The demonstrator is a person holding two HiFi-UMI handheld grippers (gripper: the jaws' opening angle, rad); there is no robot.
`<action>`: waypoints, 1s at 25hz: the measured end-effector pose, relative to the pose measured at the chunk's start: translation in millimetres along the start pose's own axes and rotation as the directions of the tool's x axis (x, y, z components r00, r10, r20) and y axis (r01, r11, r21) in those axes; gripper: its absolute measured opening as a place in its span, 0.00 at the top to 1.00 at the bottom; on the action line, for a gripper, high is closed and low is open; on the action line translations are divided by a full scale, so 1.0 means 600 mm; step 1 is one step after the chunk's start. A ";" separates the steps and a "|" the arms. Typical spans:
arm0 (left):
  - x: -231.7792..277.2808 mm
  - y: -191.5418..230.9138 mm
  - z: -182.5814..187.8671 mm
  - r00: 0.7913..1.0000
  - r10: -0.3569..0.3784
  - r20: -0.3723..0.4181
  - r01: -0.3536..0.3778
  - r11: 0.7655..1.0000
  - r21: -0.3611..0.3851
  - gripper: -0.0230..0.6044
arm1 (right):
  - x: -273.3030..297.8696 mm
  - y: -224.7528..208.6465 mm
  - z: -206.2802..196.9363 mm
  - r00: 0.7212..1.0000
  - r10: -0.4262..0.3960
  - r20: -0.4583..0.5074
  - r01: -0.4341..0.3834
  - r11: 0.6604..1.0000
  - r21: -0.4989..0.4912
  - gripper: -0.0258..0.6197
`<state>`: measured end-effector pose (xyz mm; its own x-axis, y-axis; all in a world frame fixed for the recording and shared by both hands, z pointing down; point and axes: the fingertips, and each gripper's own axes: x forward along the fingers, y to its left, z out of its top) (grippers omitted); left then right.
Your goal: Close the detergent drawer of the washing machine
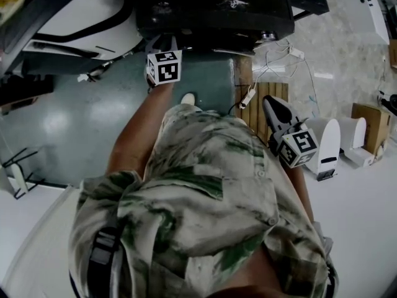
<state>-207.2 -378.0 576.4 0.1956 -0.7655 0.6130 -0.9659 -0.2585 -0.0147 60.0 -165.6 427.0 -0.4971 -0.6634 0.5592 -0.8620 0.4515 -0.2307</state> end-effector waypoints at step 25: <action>-0.439 -0.376 -0.064 0.946 -0.302 0.120 0.319 0.933 -0.166 0.91 | -0.208 -0.038 -0.114 0.947 0.321 -0.001 -0.317 0.935 -0.160 0.91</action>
<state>-47.6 -95.5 448.4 0.4967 -0.7165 0.4898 -0.8672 -0.3872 0.3130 148.2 -52.4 416.9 -0.7473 -0.4832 0.4562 -0.6325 0.7278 -0.2651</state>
